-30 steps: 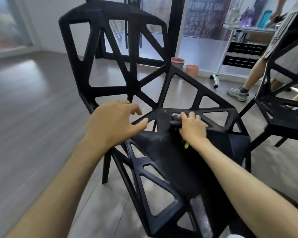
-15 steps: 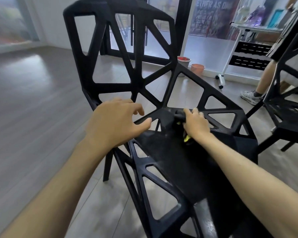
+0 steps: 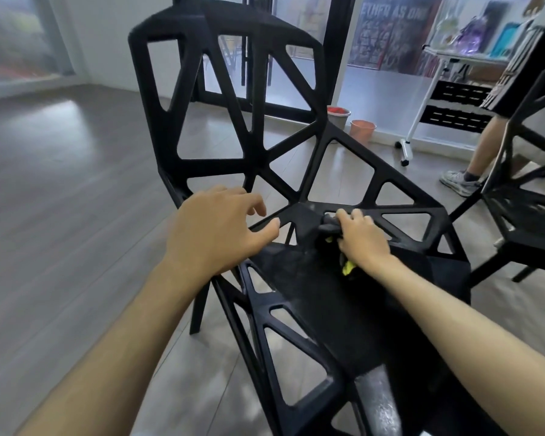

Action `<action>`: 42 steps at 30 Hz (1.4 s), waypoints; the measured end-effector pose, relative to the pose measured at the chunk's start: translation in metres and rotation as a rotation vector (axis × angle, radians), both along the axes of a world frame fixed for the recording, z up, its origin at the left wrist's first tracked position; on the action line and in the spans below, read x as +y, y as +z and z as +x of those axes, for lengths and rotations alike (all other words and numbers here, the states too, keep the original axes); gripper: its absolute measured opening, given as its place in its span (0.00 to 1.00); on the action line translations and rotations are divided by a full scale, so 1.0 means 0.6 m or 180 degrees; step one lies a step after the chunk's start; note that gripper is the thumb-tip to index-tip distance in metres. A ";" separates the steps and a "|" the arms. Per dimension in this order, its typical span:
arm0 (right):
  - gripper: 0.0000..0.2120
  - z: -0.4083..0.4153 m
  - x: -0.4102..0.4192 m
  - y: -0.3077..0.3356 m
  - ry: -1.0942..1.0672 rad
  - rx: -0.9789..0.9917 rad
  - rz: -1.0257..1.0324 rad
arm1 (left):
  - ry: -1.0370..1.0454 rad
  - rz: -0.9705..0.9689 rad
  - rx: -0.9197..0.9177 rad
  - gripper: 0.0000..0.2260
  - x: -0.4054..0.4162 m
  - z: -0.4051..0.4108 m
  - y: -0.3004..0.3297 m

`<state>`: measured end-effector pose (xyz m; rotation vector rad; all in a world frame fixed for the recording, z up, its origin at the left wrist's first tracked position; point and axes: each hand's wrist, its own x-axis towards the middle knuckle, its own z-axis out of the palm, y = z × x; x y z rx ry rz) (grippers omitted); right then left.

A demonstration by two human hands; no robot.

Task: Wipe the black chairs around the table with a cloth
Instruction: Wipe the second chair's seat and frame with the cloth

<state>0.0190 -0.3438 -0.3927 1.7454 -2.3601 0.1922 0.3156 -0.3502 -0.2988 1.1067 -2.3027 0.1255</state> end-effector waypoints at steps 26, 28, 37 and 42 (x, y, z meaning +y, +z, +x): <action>0.21 0.225 0.001 -0.018 0.1630 -0.0884 -0.0097 | 0.0253 0.0244 0.0319 0.19 0.001 -0.004 0.003; 0.21 0.208 -0.016 -0.018 0.1670 -0.0779 -0.0112 | 0.0237 0.0244 0.0263 0.19 0.000 -0.006 0.004; 0.17 0.030 -0.150 -0.022 -0.0132 -0.0274 -0.0540 | 0.0195 0.0285 0.0388 0.19 -0.001 -0.007 0.003; 0.19 0.143 -0.109 -0.030 0.0808 -0.0724 -0.0373 | 0.0196 0.0253 0.0252 0.20 -0.002 -0.007 0.006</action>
